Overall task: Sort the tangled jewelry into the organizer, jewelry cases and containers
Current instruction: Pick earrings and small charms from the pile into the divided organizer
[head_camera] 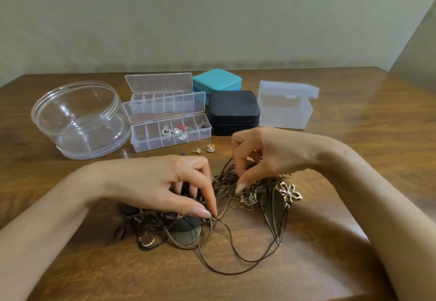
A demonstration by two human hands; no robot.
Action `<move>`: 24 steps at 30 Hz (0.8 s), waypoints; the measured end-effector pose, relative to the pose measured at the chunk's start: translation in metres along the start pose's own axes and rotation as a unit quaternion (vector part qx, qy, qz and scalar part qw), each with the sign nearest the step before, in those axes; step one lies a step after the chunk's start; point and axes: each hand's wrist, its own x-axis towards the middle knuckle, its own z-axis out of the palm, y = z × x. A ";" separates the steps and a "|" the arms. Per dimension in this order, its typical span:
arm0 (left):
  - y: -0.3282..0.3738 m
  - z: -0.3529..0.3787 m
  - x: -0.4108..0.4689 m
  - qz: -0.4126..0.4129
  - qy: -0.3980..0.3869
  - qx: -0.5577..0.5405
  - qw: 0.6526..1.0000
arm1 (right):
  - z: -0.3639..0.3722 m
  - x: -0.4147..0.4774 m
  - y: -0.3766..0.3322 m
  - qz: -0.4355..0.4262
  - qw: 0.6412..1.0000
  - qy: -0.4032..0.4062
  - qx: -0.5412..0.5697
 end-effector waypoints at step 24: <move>0.004 -0.005 -0.003 0.081 -0.030 0.058 0.995 | 0.015 0.013 -0.001 -0.038 0.999 0.010 0.006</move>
